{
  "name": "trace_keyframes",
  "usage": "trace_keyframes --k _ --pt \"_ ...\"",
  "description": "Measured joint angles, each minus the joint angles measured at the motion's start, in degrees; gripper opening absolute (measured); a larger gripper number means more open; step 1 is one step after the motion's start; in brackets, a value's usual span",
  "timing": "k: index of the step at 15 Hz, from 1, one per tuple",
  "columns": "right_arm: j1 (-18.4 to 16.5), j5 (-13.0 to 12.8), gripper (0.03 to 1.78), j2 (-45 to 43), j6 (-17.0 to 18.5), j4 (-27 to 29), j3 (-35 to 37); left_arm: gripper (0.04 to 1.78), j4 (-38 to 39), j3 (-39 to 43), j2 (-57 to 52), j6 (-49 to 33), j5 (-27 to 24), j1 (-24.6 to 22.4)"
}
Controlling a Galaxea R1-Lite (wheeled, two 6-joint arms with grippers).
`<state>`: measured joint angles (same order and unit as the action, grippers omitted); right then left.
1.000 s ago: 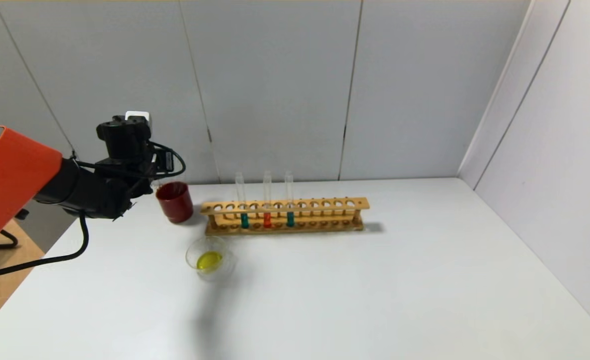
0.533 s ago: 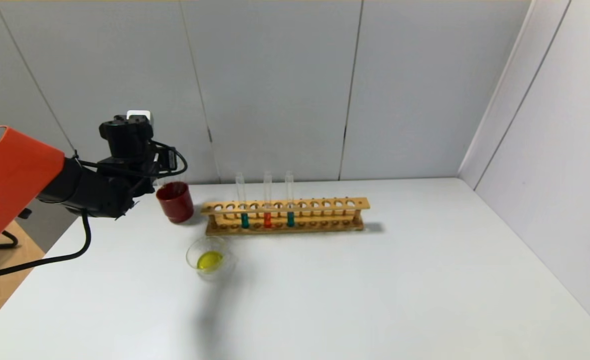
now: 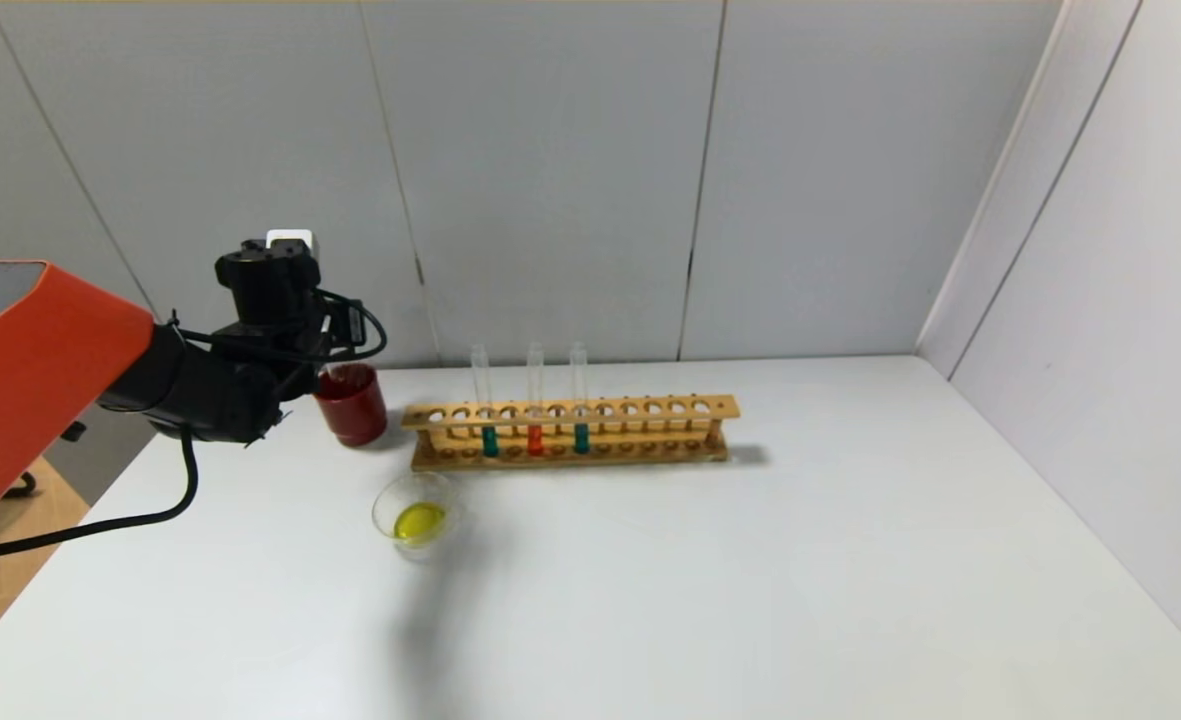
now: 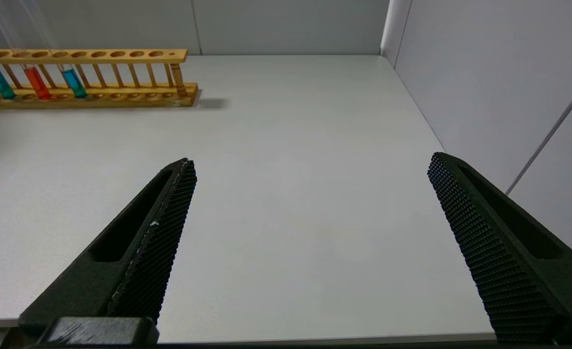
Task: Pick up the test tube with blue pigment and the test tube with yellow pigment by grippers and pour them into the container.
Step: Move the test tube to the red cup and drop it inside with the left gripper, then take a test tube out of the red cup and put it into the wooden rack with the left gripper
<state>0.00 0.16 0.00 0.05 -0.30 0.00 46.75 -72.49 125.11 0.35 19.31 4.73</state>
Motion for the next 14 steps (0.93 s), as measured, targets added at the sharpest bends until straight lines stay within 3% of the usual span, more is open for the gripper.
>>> trace_keyframes --k 4,6,8,11,14 --pt "0.0 0.0 1.75 0.0 -0.02 0.0 0.0 0.35 0.68 -0.17 1.02 0.02 0.56 0.04" --pt "0.0 0.0 1.75 0.0 -0.02 0.0 0.0 0.48 2.72 -0.26 1.71 0.35 0.72 -0.02" --pt "0.0 -0.02 1.75 0.0 -0.02 -0.02 0.0 0.73 4.29 -0.3 2.18 0.59 0.72 0.06" --pt "0.0 0.0 1.75 0.0 0.0 0.0 0.0 1.25 4.35 -0.11 2.18 0.61 0.72 0.0" --pt "0.0 -0.02 1.75 0.0 -0.02 0.0 0.0 1.61 3.83 0.2 0.61 0.61 0.56 0.22"
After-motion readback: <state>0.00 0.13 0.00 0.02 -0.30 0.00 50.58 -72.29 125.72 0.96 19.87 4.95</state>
